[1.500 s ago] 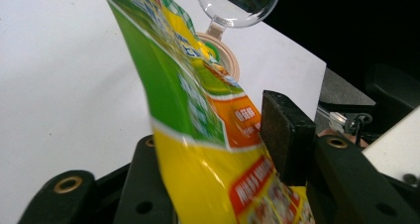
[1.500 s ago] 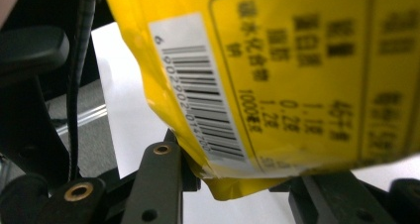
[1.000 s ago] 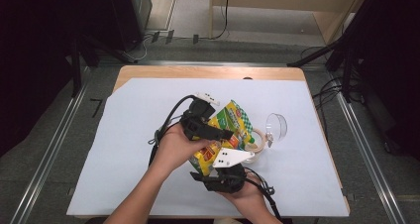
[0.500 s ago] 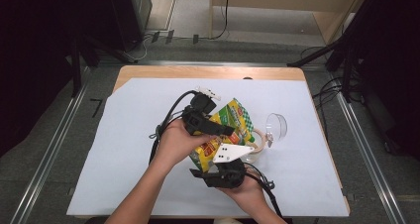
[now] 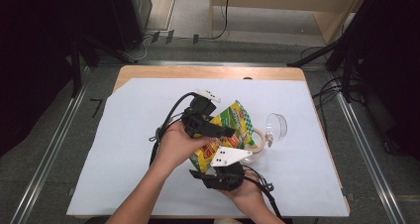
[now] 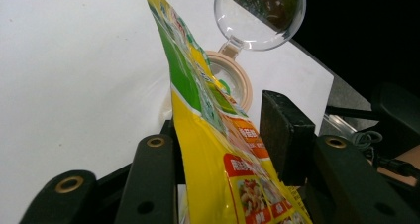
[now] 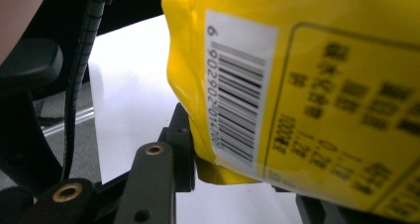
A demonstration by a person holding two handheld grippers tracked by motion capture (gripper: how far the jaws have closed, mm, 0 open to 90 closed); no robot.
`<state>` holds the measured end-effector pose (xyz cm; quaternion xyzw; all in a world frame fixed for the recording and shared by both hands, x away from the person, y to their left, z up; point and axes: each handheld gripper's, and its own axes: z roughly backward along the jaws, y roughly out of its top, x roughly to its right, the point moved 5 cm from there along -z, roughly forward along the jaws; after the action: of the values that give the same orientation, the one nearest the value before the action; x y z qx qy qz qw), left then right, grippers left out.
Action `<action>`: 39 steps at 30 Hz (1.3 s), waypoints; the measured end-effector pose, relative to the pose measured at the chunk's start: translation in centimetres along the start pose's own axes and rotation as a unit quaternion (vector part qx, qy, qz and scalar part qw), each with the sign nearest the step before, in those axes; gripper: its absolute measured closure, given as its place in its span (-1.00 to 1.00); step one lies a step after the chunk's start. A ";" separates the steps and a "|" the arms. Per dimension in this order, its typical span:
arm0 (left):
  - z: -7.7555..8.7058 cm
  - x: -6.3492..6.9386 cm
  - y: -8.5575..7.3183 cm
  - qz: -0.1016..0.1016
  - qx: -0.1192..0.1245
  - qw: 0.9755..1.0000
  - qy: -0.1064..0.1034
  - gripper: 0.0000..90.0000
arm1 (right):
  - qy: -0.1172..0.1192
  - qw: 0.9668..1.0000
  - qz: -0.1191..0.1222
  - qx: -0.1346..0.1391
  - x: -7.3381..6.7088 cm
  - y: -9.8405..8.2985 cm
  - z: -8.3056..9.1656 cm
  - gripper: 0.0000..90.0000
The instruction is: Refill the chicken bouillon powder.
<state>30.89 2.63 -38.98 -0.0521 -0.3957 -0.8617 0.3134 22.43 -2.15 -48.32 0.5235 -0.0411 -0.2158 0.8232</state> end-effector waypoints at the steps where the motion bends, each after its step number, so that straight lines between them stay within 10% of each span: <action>1: 0.0 0.1 0.0 0.003 0.003 1.000 -0.001 0.30 | 0.001 1.000 -0.005 0.003 0.0 0.0 0.0 0.43; 18: 1.0 0.6 0.2 0.011 0.021 1.000 -0.001 0.17 | 0.015 0.999 -0.036 0.033 0.1 0.9 0.4 0.44; 28: 0.4 0.3 0.8 -0.013 -0.008 0.999 0.043 0.64 | 0.028 0.999 -0.030 0.010 0.1 0.9 -0.3 0.39; 39: 0.4 -0.7 2.5 0.022 -0.010 1.000 0.003 0.71 | 0.029 1.000 -0.001 0.006 0.9 1.8 -0.5 0.52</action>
<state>32.85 2.05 -37.29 -0.0615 -0.3849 -0.8586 0.3330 23.93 -1.41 -47.09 0.5346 -0.0177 -0.2014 0.8206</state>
